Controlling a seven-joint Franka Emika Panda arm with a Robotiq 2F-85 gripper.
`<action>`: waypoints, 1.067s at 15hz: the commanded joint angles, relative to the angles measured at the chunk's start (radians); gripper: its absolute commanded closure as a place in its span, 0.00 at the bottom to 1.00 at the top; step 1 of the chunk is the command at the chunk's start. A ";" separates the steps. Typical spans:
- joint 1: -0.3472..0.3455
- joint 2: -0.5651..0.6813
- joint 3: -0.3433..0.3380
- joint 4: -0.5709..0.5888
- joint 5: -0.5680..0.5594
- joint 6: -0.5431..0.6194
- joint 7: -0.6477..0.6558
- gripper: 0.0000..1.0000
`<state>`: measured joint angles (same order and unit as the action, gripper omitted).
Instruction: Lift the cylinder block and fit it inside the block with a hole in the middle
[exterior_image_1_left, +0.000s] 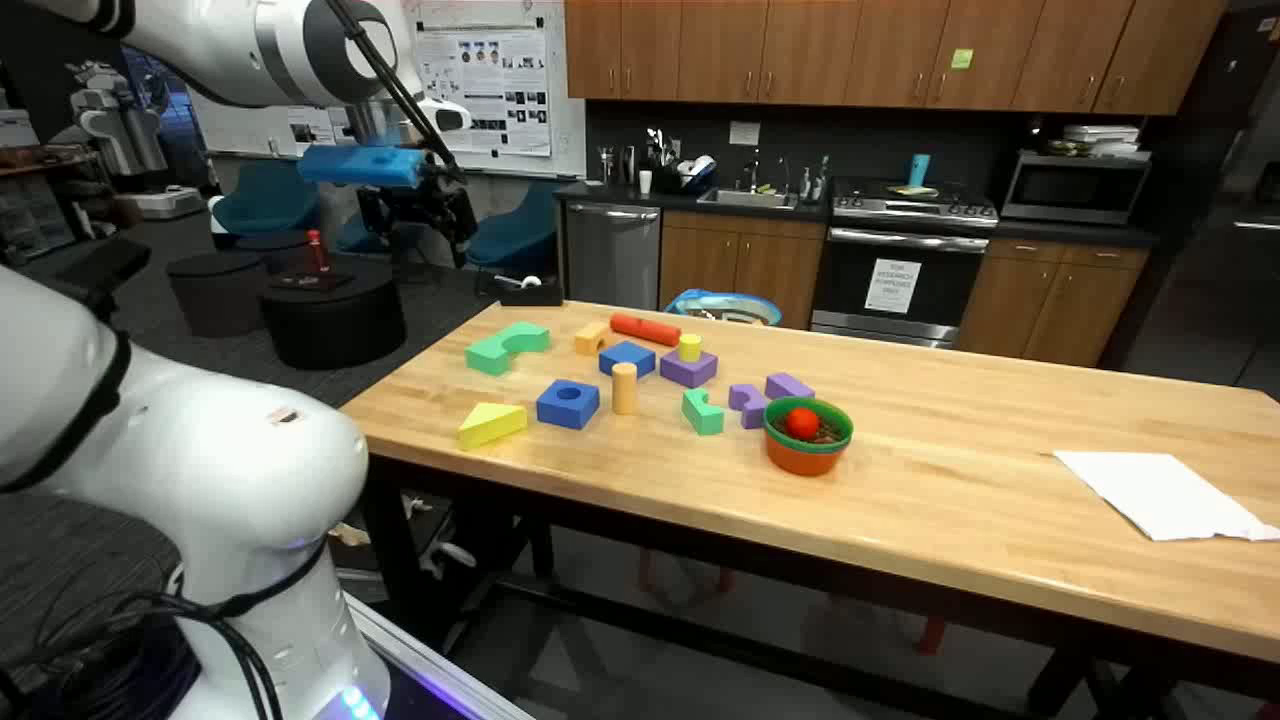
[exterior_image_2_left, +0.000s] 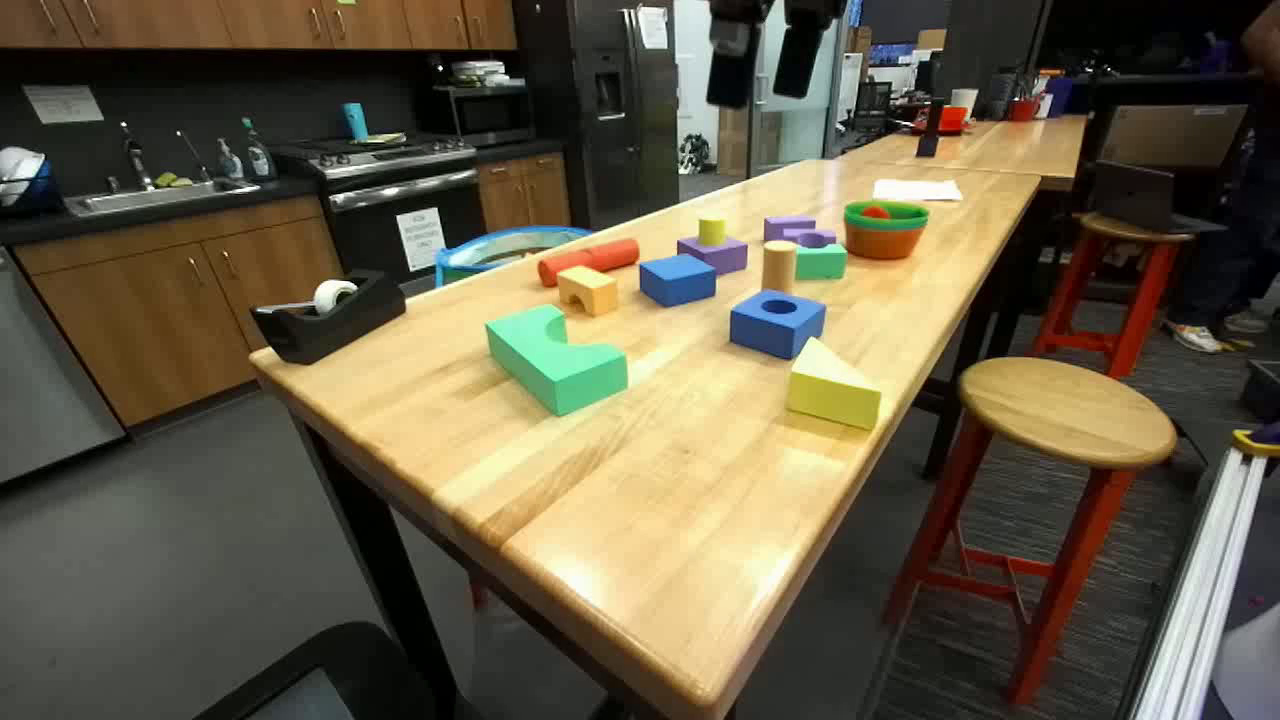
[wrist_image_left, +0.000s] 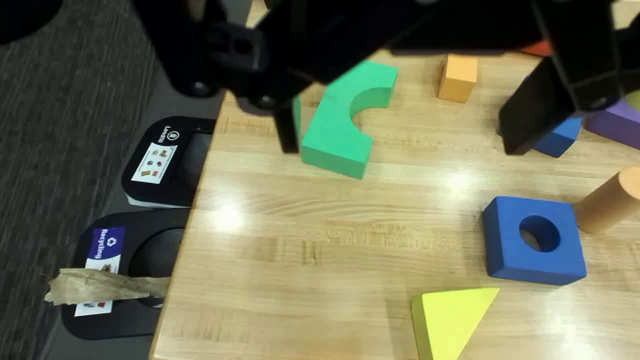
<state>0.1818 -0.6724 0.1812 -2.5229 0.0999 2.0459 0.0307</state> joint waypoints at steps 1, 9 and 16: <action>0.005 0.001 -0.005 0.003 -0.004 -0.003 0.003 0.00; 0.005 0.001 -0.005 0.003 -0.004 -0.003 0.003 0.00; 0.049 0.023 0.042 -0.010 -0.120 -0.007 -0.124 0.00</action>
<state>0.2166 -0.6716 0.1940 -2.5290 0.0555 2.0550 -0.0500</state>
